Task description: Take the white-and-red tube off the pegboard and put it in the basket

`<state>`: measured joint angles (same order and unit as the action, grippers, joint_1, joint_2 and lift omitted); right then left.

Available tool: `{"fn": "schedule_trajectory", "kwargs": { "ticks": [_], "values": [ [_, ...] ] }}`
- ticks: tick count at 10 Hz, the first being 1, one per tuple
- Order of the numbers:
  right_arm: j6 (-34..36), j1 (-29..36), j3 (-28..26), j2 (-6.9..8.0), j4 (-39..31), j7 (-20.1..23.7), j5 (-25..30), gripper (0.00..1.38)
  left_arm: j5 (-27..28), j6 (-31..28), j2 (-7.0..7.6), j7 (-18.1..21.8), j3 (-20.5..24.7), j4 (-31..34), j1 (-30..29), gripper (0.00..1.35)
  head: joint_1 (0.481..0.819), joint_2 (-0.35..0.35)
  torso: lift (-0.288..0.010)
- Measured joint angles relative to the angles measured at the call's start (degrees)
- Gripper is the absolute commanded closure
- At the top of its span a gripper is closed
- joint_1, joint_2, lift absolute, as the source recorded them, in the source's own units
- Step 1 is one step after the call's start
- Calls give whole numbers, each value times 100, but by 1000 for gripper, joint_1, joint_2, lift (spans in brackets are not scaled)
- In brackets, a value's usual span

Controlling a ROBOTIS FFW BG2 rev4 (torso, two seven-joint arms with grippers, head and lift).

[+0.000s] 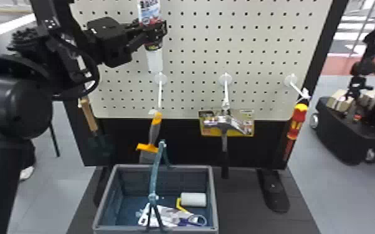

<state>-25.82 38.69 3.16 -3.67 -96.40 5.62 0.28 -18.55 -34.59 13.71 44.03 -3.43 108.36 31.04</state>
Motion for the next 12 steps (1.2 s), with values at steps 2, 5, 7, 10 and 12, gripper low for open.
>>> {"fn": "schedule_trajectory", "kwargs": {
  "ticks": [2,5,7,10,12],
  "values": [
    [22,8,0,-7,0,3,-2,314,-70,-19,-5,-42,34,132,-139,1153,549,0,-100],
    [30,11,0,-11,0,8,-2,314,-351,-73,-129,-225,233,476,-694,1153,549,0,-100],
    [44,11,0,-8,-13,28,-2,314,-427,-66,-212,-238,366,557,-1052,1153,549,0,-100],
    [102,-28,31,-2,-30,61,6,314,-441,249,-319,-244,576,562,-1583,1151,549,0,-100],
    [104,-59,57,-2,-16,62,7,314,-392,458,-413,-242,804,562,-2011,1151,549,0,-100]
  ]
}}
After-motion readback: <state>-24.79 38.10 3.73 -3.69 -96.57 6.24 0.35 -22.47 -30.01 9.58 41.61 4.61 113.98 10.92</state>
